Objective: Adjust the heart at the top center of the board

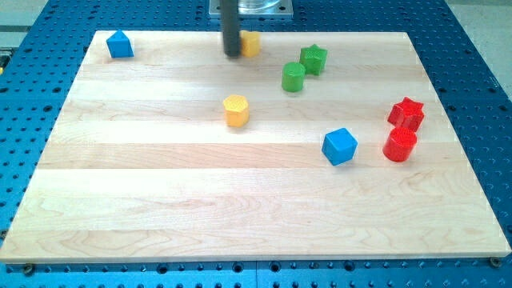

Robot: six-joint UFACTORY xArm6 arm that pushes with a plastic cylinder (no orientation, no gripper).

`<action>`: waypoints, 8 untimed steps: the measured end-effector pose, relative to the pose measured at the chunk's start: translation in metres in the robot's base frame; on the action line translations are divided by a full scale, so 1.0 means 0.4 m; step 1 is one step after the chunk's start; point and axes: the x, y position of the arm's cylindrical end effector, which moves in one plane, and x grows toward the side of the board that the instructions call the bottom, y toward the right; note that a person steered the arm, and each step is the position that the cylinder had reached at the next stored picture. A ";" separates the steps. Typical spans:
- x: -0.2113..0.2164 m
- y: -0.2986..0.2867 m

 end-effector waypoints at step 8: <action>-0.099 0.293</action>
